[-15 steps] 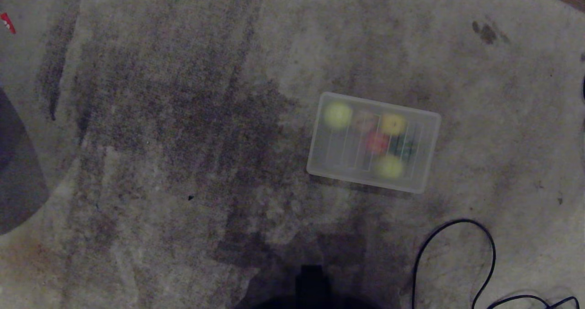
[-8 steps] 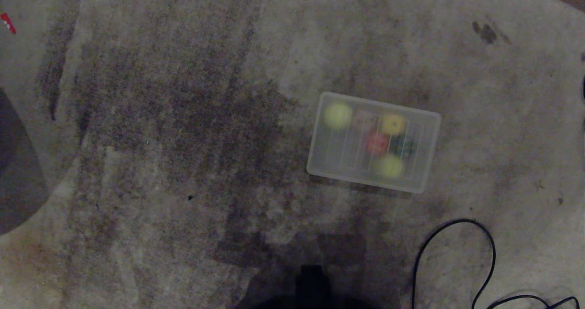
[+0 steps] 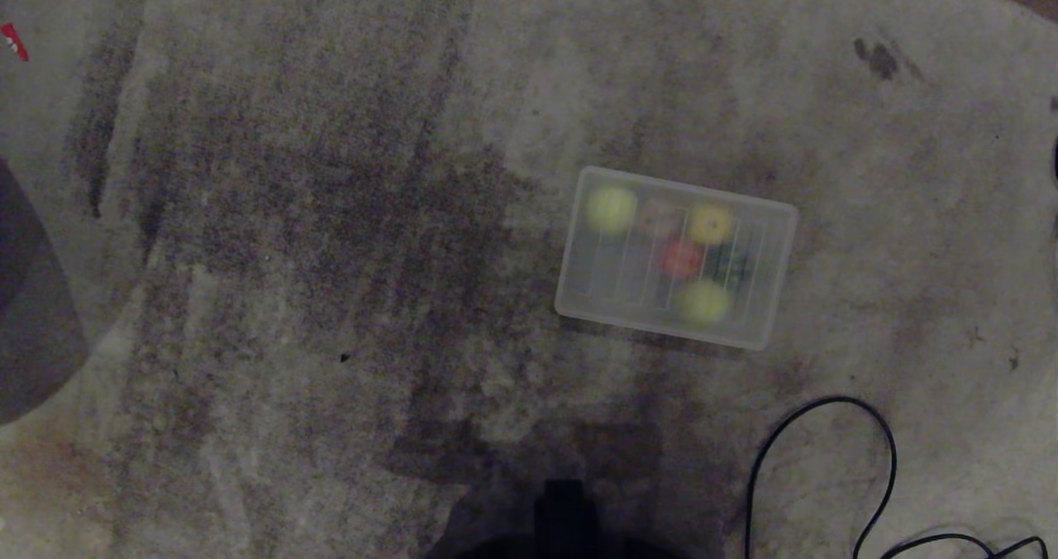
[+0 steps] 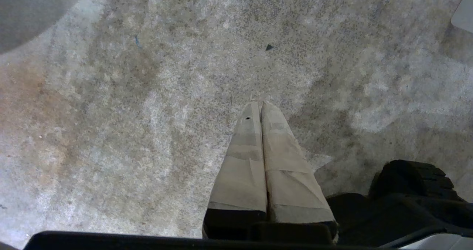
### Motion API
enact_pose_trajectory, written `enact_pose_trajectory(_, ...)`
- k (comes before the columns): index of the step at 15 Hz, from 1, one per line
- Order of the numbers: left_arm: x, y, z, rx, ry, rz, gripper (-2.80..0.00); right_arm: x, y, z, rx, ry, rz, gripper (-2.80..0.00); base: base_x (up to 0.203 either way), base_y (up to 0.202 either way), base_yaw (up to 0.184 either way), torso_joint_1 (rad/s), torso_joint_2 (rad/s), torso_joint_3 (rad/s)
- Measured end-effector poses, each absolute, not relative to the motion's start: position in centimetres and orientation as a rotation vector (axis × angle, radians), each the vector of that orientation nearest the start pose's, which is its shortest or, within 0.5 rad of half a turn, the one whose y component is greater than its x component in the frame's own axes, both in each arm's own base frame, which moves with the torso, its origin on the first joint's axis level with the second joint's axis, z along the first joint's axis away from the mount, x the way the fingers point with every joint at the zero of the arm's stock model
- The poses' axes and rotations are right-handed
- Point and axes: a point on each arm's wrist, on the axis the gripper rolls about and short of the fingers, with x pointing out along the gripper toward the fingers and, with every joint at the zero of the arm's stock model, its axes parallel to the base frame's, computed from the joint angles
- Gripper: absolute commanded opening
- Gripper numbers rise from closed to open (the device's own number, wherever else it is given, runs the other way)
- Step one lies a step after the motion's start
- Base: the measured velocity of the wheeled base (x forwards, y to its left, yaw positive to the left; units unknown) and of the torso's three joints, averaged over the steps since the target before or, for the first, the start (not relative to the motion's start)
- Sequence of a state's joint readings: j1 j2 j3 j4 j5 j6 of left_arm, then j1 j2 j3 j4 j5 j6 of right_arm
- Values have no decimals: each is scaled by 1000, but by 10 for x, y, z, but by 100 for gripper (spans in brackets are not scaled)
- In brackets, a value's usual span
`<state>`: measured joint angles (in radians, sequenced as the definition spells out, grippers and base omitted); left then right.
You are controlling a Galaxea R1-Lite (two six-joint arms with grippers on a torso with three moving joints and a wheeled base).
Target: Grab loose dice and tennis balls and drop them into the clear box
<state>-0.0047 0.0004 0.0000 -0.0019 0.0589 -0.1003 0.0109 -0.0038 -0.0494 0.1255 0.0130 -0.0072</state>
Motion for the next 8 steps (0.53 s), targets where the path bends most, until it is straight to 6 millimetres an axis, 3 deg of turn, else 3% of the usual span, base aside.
enact_pose_trajectory(3, -23, 2, 76, -122, -7, 60, -280, -27, 0, 76, -6, 73, 24, -280, 0, 0, 0, 2, 5, 51)
enact_pose_trajectory(8, -23, 2, 76, -121, -7, 60, -280, -27, 0, 76, -7, 71, 21, -280, 0, 0, 0, 3, 1, 196)
